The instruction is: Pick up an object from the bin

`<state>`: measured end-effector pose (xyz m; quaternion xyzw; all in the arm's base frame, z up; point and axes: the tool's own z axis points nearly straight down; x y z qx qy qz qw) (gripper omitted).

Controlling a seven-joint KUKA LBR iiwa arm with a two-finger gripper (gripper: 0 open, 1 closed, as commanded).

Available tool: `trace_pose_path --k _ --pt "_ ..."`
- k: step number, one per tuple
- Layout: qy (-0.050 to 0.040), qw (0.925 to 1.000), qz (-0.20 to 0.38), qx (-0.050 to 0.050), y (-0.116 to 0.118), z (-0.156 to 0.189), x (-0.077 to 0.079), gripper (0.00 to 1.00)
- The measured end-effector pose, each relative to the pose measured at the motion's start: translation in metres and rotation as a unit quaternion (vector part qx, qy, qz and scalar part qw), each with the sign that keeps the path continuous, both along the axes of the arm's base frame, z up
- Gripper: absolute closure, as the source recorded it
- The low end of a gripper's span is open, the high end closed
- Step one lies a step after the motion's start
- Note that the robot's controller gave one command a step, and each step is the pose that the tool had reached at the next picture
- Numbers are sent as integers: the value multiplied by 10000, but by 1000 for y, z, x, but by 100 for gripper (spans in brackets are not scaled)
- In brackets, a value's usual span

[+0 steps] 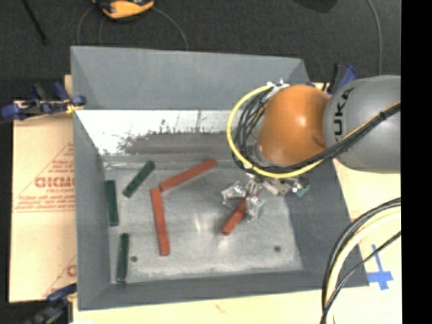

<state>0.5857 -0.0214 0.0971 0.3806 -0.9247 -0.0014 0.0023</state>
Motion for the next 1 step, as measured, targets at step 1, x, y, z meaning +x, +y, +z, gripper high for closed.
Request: trace_pose_path --k 1 --pt "-46 10000 -6 -4 0 16 3 100"
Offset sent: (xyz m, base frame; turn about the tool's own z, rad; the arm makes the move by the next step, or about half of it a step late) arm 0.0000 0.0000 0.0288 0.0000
